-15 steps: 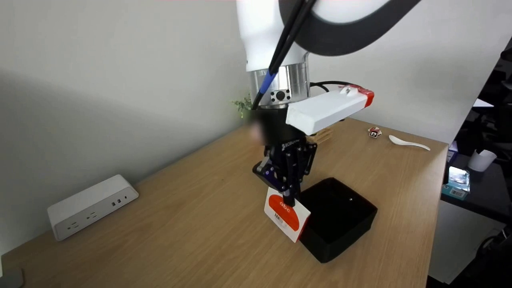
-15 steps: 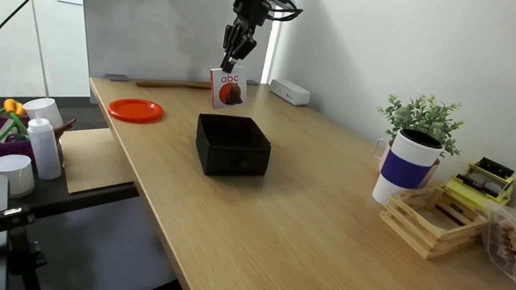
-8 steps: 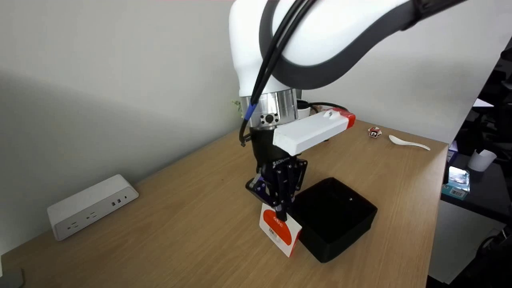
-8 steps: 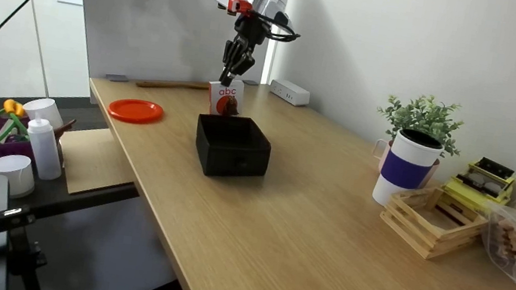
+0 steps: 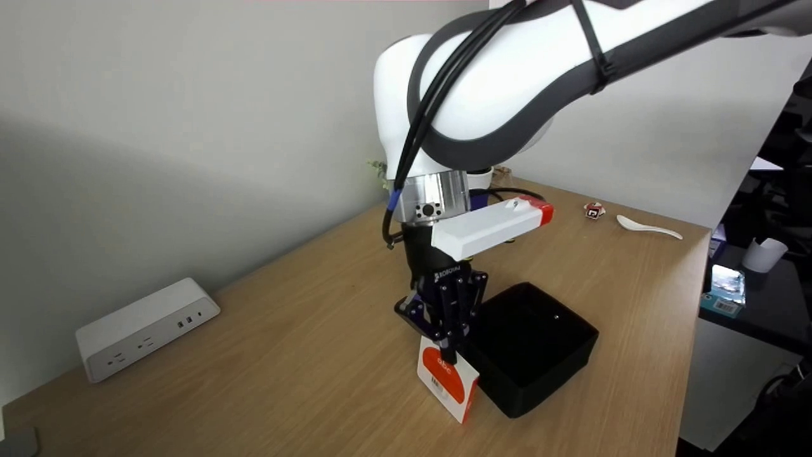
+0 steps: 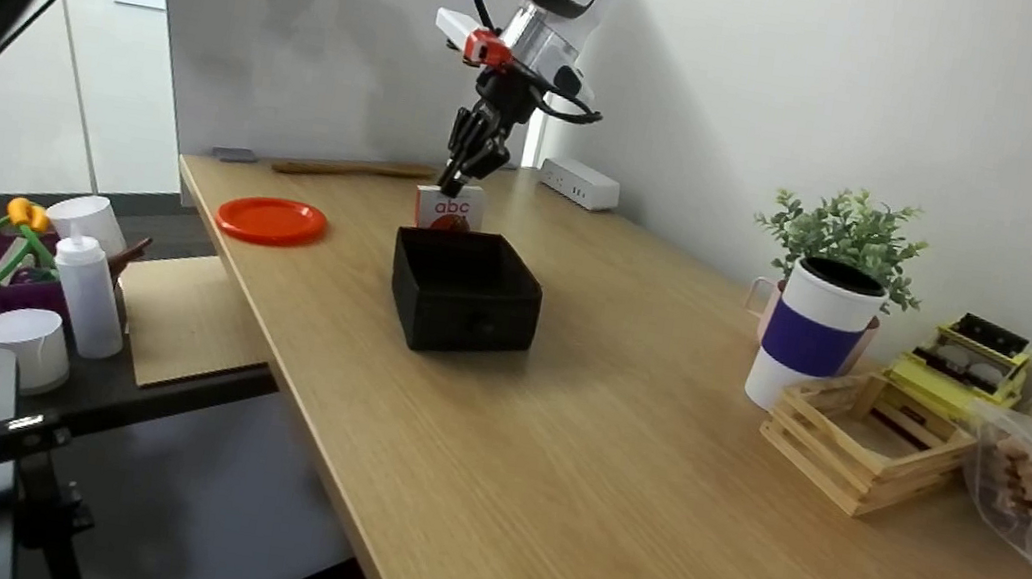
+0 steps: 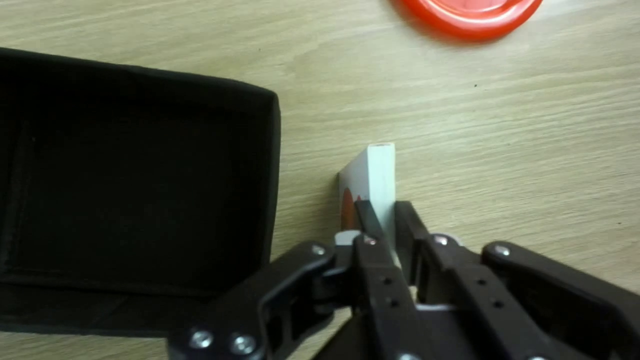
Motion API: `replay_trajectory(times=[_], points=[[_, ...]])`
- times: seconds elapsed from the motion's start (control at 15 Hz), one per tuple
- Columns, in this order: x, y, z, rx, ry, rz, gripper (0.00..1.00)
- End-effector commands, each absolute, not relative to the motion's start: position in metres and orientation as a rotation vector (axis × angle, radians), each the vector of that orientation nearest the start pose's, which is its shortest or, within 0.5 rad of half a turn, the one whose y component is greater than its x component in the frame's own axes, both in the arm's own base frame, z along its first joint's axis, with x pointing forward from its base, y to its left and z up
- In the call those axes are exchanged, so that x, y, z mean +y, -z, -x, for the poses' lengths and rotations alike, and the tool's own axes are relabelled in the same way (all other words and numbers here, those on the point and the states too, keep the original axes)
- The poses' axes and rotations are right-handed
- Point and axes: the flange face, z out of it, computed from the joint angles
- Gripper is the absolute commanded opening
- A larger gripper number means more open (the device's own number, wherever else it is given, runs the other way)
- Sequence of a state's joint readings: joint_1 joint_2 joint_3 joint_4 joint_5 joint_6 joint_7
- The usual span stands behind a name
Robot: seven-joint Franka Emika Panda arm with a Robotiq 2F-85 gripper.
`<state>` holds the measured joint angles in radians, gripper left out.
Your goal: Remove the book from the black bowl and put it on the table
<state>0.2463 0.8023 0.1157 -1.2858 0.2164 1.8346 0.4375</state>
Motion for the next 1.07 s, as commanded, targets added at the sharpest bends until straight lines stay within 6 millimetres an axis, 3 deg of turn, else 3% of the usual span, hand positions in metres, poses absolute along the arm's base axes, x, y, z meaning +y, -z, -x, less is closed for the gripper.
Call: replay_trajectory(times=[0.0,0.4,0.47,0.53,1.0], points=[[0.2492,-0.2571,-0.6780,0.253,-0.538,2.888,0.03],[0.2491,-0.2581,-0.6780,0.255,-0.546,2.886,0.03],[0.2490,-0.2581,-0.6784,0.255,-0.548,2.886,0.28],[0.2492,-0.2584,-0.6782,0.255,-0.551,2.887,0.39],[0.2495,-0.2629,-0.6790,0.250,-0.559,2.888,0.87]])
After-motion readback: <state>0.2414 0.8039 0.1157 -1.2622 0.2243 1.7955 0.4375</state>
